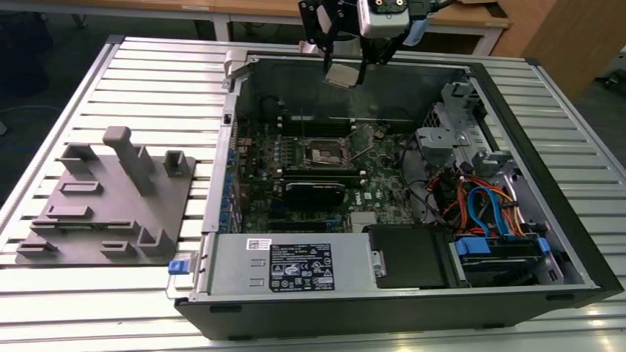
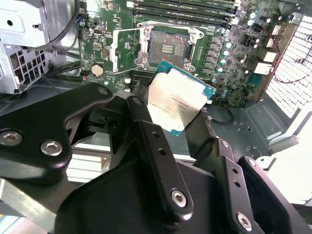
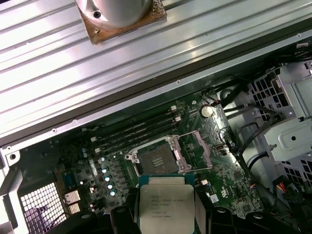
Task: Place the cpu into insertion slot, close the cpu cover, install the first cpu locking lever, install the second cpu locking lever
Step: 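Place the cpu into insertion slot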
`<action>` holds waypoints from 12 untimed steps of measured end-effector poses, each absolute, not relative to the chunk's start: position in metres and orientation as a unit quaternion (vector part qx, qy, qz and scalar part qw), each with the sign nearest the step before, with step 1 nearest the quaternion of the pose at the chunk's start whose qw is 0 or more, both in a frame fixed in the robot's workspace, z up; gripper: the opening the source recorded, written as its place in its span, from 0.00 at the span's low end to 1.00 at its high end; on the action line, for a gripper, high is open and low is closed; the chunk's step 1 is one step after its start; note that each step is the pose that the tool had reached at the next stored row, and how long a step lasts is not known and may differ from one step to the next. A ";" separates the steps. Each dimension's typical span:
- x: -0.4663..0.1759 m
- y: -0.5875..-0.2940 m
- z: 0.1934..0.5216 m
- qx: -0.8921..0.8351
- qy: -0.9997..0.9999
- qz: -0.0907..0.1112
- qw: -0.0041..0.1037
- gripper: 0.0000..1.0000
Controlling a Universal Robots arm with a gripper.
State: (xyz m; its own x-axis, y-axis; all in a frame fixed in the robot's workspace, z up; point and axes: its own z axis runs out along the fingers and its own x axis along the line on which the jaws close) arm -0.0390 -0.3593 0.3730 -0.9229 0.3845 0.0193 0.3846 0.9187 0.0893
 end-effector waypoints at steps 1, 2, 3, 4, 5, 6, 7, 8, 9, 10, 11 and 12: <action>-0.039 -0.359 0.373 -0.196 -0.979 -0.046 0.001 0.54; -0.039 -0.359 0.373 -0.196 -0.979 -0.046 0.001 0.54; -0.039 -0.359 0.373 -0.196 -0.979 -0.046 0.001 0.54; -0.039 -0.359 0.373 -0.196 -0.979 -0.046 0.001 0.54; -0.039 -0.359 0.373 -0.196 -0.979 -0.046 0.001 0.54; -0.039 -0.359 0.373 -0.197 -0.979 -0.046 0.001 0.54; -0.039 -0.359 0.373 -0.200 -0.979 -0.046 0.001 0.54; -0.039 -0.359 0.373 -0.204 -0.978 -0.046 0.000 0.54; -0.039 -0.359 0.373 -0.211 -0.976 -0.045 0.000 0.54; -0.039 -0.359 0.373 -0.219 -0.975 -0.045 0.000 0.54; -0.039 -0.359 0.373 -0.228 -0.973 -0.045 -0.001 0.54; -0.039 -0.359 0.372 -0.237 -0.970 -0.045 -0.001 0.54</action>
